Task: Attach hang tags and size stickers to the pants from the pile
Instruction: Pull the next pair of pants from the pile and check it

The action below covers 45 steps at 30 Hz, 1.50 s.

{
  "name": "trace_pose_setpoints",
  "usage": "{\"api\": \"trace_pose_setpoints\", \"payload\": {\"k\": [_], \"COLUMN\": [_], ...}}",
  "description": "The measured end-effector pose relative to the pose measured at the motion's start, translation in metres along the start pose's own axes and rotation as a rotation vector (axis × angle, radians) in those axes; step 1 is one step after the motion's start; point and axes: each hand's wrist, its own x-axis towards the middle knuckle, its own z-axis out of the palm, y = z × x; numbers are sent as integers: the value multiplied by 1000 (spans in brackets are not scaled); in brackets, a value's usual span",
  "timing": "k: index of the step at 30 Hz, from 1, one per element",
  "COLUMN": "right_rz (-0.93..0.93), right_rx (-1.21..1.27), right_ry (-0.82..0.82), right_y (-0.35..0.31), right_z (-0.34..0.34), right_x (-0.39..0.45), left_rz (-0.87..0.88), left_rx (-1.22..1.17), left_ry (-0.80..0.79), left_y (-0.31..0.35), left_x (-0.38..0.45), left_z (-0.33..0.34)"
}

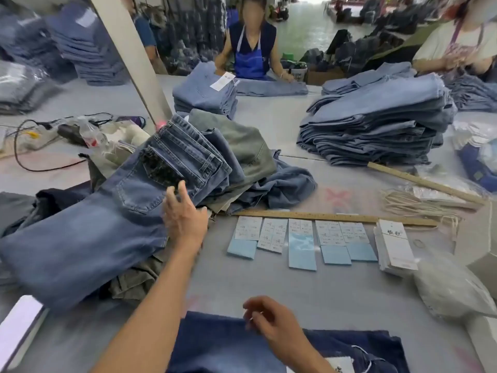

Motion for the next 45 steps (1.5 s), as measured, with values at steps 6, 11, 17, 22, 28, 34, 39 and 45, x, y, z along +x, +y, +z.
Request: {"api": "trace_pose_setpoints", "payload": {"k": [6, 11, 17, 22, 28, 34, 39, 45], "right_rz": [35, 125, 77, 27, -171, -221, -38, -168], "right_rx": [-19, 73, 513, 757, 821, 702, 890, 716], "right_ry": [-15, 2, 86, 155, 67, -160, 234, 149], "right_y": [-3, -11, -76, -162, -177, -169, -161, -170], "right_z": [21, 19, 32, 60, 80, 89, 82, 105], "right_x": [16, 50, 139, 212, 206, 190, 194, 186], "left_rz": [144, 283, 403, 512, 205, 52, -184, 93], "left_rx": [383, 130, -92, -206, -650, -1103, -1220, -1185], "left_ry": [-99, 150, 288, 66, -197, -121, 144, -388], "left_y": [-10, -40, -68, -90, -99, -85, -80, -65], "left_x": [57, 65, 39, 7, 25, 38, 53, 36], "left_z": [35, 33, 15, 7, -26, -46, -46, -48]}}
